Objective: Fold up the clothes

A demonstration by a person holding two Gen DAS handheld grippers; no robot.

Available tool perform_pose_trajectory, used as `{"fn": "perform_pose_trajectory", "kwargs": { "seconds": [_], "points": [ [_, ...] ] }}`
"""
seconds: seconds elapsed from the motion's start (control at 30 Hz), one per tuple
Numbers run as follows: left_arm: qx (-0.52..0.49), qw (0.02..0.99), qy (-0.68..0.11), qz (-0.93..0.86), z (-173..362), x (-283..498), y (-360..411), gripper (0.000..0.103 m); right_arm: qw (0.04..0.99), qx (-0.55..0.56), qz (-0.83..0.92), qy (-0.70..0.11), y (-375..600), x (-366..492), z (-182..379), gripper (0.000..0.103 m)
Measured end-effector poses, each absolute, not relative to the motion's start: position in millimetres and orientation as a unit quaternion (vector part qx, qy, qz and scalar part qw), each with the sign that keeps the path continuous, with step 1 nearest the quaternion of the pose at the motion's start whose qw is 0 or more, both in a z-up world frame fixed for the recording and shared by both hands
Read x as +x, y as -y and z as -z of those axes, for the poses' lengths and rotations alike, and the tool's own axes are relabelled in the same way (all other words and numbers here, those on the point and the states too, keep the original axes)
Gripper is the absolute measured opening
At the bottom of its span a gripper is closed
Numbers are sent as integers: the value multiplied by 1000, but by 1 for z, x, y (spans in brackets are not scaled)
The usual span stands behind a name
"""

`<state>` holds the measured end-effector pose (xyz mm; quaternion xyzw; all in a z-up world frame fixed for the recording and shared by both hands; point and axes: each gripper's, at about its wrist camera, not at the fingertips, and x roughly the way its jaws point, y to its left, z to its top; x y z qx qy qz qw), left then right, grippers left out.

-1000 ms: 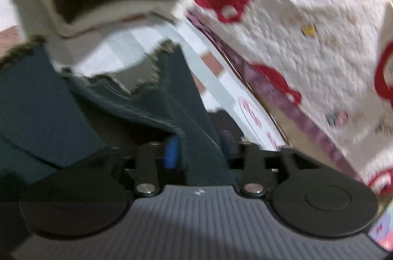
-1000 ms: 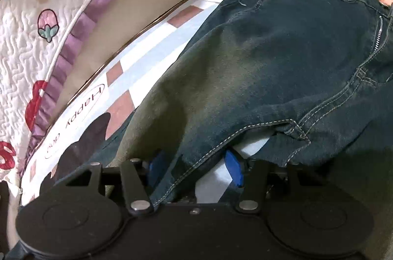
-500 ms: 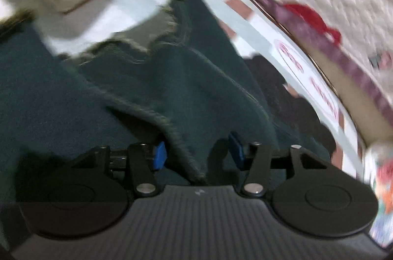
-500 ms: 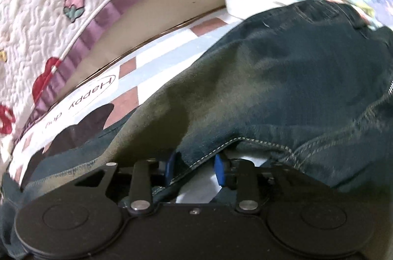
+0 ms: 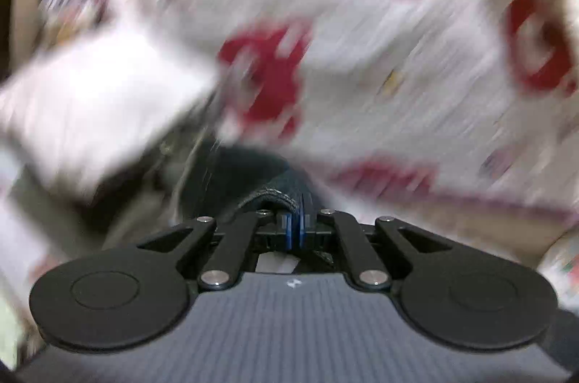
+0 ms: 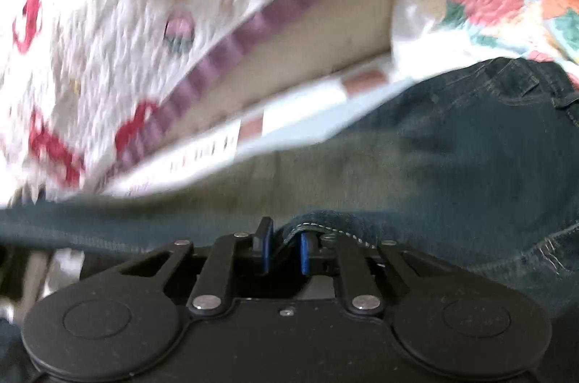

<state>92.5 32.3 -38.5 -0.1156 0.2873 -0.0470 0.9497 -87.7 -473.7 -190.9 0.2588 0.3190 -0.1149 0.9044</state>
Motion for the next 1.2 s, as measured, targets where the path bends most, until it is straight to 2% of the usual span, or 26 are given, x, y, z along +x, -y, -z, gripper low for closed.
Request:
{"fn": "perform_pose_trajectory", "kwargs": {
  "seconds": [0.07,0.2,0.27,0.3,0.43,0.57,0.67,0.77,0.83,0.9,0.93,1.0,1.03,1.2],
  "points": [
    [-131,915,-382,13,93,106,-51,4,897,220,119,-365,467,-84,197,15],
    [-203,876,-438,-10,135,103,-84,4,882,151,123,-430,453,-75,200,15],
    [-208,875,-437,-9,135,102,-85,4,870,121,124,-461,445,-66,191,17],
    [-200,877,-437,-9,133,102,-80,4,866,110,121,-473,442,-62,186,23],
    [-183,880,-439,-16,137,104,-75,4,860,70,74,-501,412,-54,159,25],
    [-190,885,-424,-16,129,106,-74,4,875,60,-16,-479,367,-55,142,24],
    [-216,908,-358,-3,109,99,-82,4,890,23,-59,-451,341,-41,138,26],
    [-203,928,-311,-3,86,95,-85,5,898,-65,-83,-427,319,-4,135,26],
    [-188,931,-312,-22,83,94,-85,5,895,-136,-93,-414,303,24,133,26],
    [-199,922,-329,-34,90,93,-90,9,891,-162,-125,-404,292,53,127,26],
    [-210,915,-341,-40,94,94,-93,10,891,-157,-140,-403,288,67,125,27],
    [-250,889,-382,-49,111,97,-106,10,888,-142,-167,-404,280,94,120,40],
    [-272,875,-397,-52,119,98,-113,10,886,-133,-177,-407,277,105,120,43],
    [-303,870,-375,-103,117,94,-136,11,866,-85,-221,-440,254,161,136,43]
  ]
}}
